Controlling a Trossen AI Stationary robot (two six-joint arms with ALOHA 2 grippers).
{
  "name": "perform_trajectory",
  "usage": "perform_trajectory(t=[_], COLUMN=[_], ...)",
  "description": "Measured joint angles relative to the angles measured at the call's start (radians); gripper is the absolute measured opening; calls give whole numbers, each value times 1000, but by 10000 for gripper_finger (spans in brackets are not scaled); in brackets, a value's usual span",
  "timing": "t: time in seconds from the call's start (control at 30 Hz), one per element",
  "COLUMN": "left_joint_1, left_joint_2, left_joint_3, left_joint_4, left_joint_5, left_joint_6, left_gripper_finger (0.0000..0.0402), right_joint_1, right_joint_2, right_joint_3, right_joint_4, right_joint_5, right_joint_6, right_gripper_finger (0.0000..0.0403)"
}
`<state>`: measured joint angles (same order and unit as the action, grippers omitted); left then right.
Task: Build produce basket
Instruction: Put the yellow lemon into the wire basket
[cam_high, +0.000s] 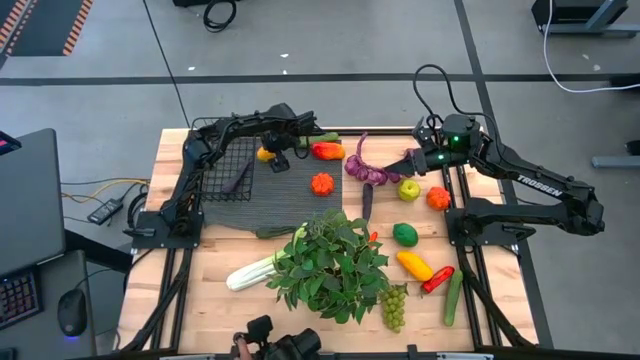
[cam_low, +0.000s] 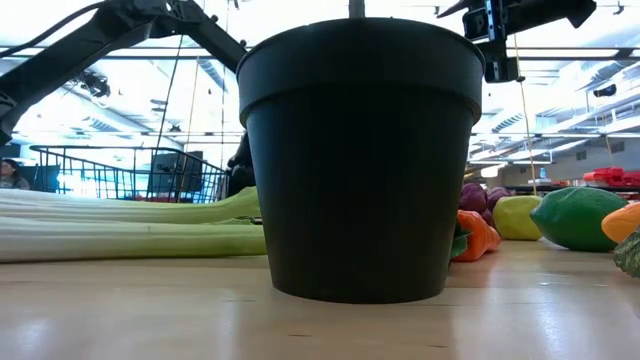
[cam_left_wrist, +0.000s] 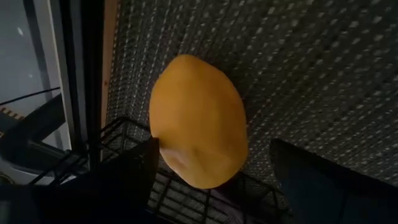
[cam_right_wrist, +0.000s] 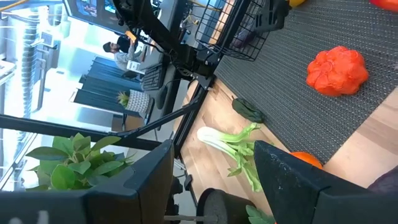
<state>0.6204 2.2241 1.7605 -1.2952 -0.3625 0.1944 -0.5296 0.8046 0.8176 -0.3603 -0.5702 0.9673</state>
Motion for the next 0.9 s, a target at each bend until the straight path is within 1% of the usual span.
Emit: perform_trajectory(t=[0.2, 0.33, 0.5, 0.7, 0.83, 0.9], left_joint_1=[26, 28, 23, 8, -12, -23], left_joint_2=[13, 17, 17, 16, 16, 16], left_joint_3=[1, -1, -1, -1, -1, -1], left_joint_4=[-2, 20, 38, 19, -20, -50], left_joint_5=[0, 20, 25, 23, 23, 24], left_joint_6=[3, 45, 53, 39, 27, 18], left_gripper_finger=[314, 314, 308, 259, 221, 211], right_joint_1=[0, 0, 0, 0, 0, 0], right_joint_2=[0, 0, 0, 0, 0, 0], right_joint_3=[0, 0, 0, 0, 0, 0], right_joint_4=[0, 0, 0, 0, 1, 1], right_joint_5=[5, 5, 5, 48, 53, 53], right_joint_6=[10, 27, 27, 11, -2, -2], right_gripper_finger=[229, 229, 229, 229, 229, 229])
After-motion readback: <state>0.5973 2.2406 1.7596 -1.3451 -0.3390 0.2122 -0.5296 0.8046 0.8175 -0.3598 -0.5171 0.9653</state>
